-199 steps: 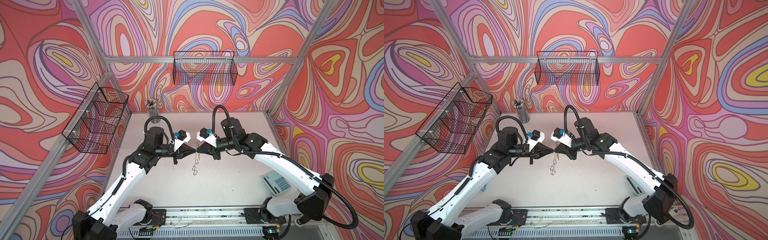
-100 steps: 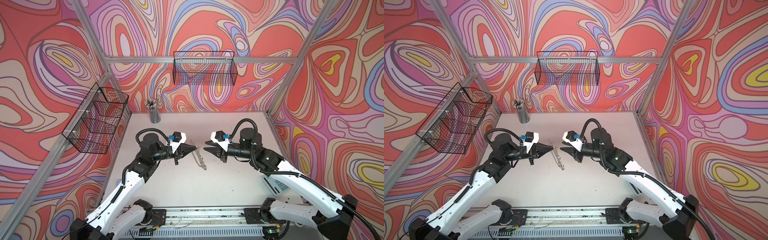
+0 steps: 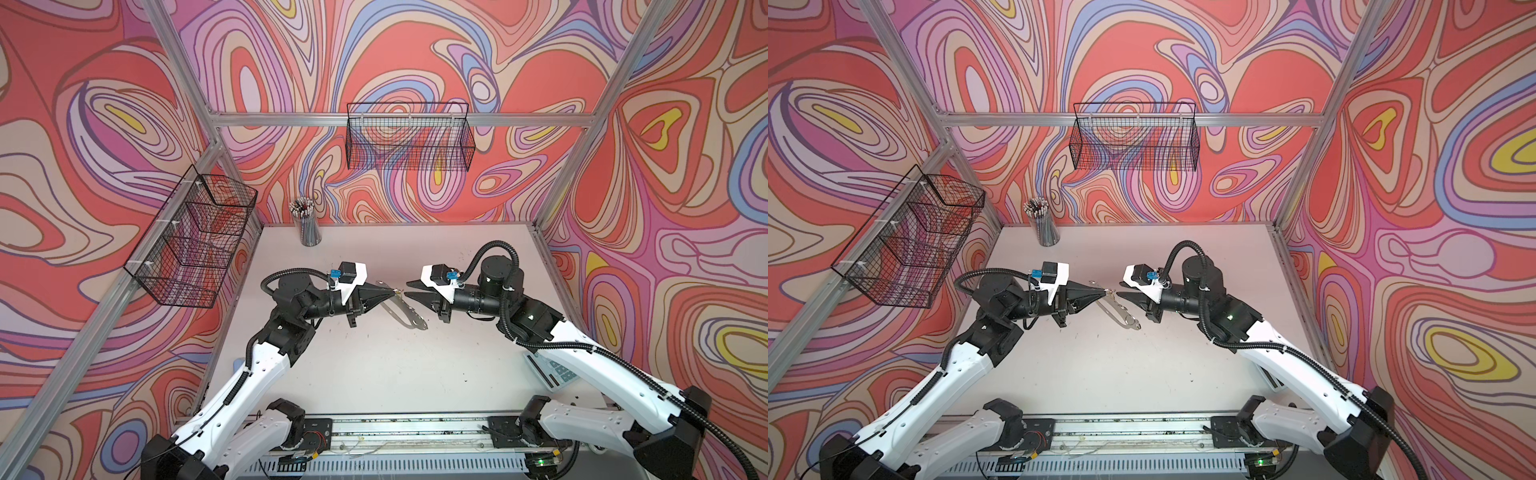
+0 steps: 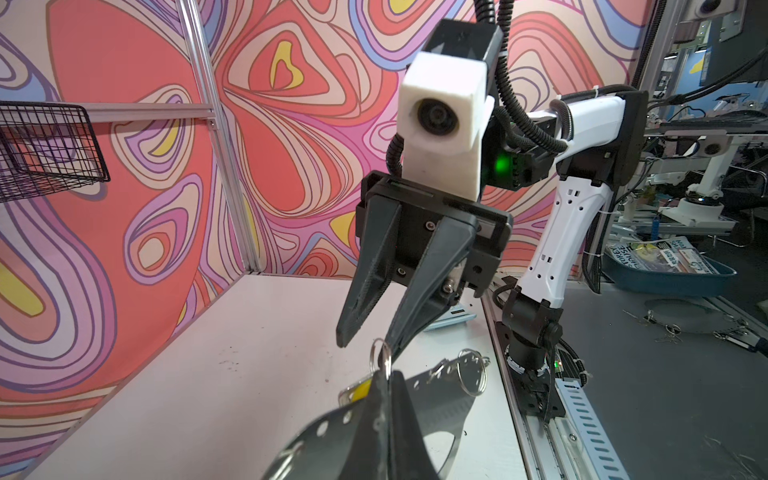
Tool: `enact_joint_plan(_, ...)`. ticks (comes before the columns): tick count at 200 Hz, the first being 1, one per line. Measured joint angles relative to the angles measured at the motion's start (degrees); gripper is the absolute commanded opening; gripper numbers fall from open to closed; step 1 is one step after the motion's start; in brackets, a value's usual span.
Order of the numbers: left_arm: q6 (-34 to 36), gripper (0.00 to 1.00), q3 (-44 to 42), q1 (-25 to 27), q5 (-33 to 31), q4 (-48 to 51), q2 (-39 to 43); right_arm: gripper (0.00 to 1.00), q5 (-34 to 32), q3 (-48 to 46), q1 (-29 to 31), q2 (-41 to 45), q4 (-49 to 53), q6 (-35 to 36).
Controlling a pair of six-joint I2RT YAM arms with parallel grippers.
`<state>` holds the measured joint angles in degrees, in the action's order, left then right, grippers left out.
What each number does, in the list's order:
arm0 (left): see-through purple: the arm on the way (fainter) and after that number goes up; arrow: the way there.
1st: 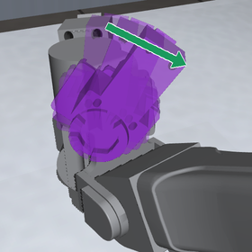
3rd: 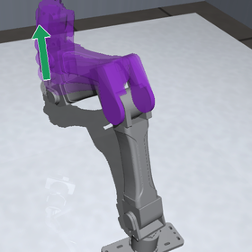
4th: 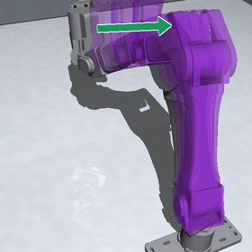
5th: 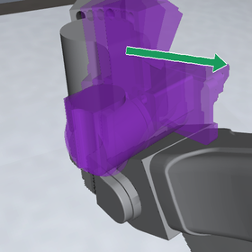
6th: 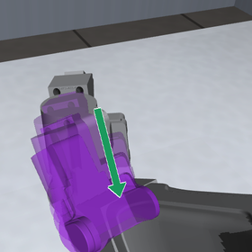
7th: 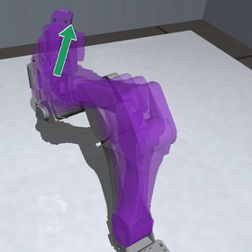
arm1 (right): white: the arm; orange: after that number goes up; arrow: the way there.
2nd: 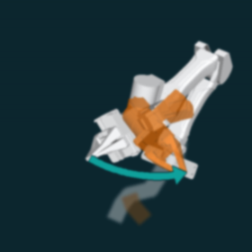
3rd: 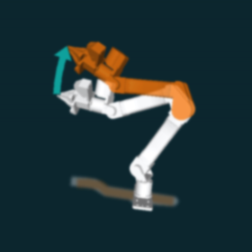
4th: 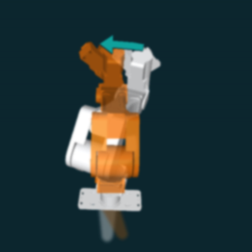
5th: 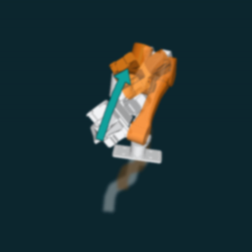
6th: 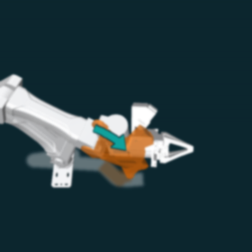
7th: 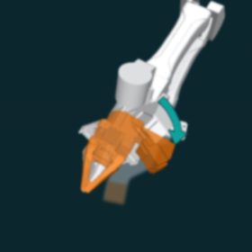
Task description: Put the keys on the keyring
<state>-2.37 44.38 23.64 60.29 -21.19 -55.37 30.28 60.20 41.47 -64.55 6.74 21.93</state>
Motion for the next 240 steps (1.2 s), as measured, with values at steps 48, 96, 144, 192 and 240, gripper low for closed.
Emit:
enact_joint_plan(48, 0.0, 0.00, 0.0, 0.0, 1.0, 0.0, 0.0, 0.20, 2.8, 1.6, 0.0, -2.1, 1.5, 1.6)
enact_joint_plan(96, 0.0, 0.00, 0.0, 0.0, 1.2, 0.5, 0.0, 0.20, 4.6, 1.7, 0.0, -2.3, 1.9, 2.1)
enact_joint_plan(144, 0.2, 0.00, 0.0, 0.0, 1.2, 1.2, -0.4, 0.10, 5.2, 1.7, 0.0, -2.3, 2.1, 2.6)
enact_joint_plan(192, 0.2, 0.00, 0.0, 0.0, 1.2, 1.7, -0.4, 0.00, 5.3, 1.7, 0.0, -2.3, 2.8, 2.5)
enact_joint_plan(240, -4.3, 0.00, -0.5, 0.0, -0.2, -3.0, -0.7, 0.00, 4.5, 1.7, 0.0, -2.1, 2.7, 2.5)
